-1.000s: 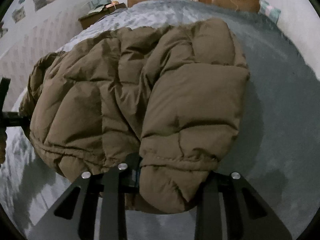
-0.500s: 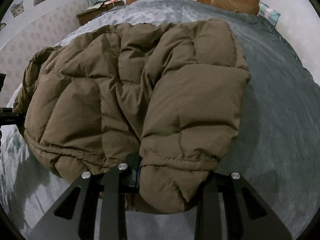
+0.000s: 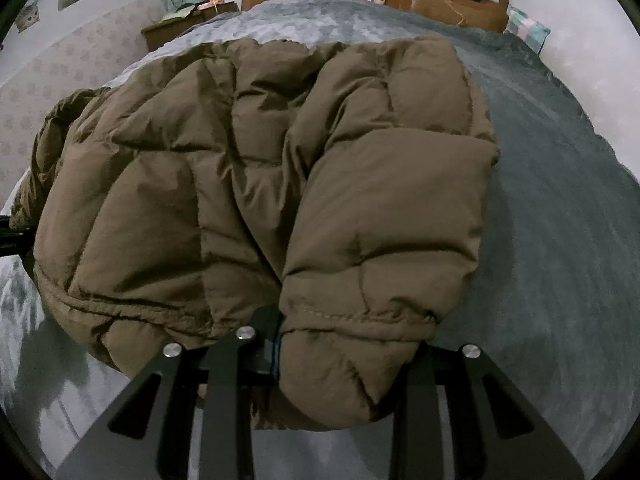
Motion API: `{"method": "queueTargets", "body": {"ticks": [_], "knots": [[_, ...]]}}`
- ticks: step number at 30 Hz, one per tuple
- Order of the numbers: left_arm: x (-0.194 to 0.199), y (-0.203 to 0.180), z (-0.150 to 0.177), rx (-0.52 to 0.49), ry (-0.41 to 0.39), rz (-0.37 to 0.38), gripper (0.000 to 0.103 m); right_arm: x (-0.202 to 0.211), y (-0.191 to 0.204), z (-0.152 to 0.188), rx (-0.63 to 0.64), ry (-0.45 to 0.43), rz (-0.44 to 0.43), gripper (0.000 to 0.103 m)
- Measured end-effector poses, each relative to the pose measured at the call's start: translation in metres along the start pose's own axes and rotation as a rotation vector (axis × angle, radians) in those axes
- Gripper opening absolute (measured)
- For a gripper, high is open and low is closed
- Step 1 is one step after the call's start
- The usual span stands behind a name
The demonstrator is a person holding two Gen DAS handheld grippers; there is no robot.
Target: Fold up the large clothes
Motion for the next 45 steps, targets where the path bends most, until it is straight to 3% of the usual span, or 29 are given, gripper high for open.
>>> {"method": "queueTargets", "body": {"ticks": [7, 17, 24, 32, 39, 42, 45], "knots": [[0.024, -0.022, 0.008, -0.04, -0.069, -0.076, 0.031, 0.019, 0.012, 0.004, 0.037, -0.078, 0.054, 0.028], [0.062, -0.047, 0.031, -0.009, -0.122, -0.059, 0.021, 0.076, 0.02, 0.016, 0.099, -0.187, 0.122, 0.025], [0.093, -0.085, 0.072, -0.021, -0.127, -0.008, 0.02, 0.125, 0.001, 0.044, 0.094, -0.204, 0.161, 0.023], [0.138, -0.125, 0.133, -0.009, -0.149, 0.074, 0.02, 0.19, -0.024, 0.101, 0.078, -0.242, 0.225, 0.022], [0.159, -0.147, 0.198, -0.012, -0.135, 0.131, 0.021, 0.206, -0.046, 0.143, 0.037, -0.208, 0.214, 0.022], [0.154, -0.151, 0.212, -0.019, -0.12, 0.126, 0.022, 0.194, -0.055, 0.156, 0.001, -0.169, 0.198, 0.023], [0.133, -0.144, 0.206, 0.005, -0.098, 0.142, 0.024, 0.179, -0.05, 0.166, 0.03, -0.132, 0.228, 0.023]]}}
Point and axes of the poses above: each gripper's, at about its wrist camera, not at the fingertips, and x roughly against the way its jaws point, y to its left, z to its underside, the point moved 1 cm from there along -x, roughly the way its jaws point, and after that the axes turned 3 degrees about -z, right-handed, at the moved point
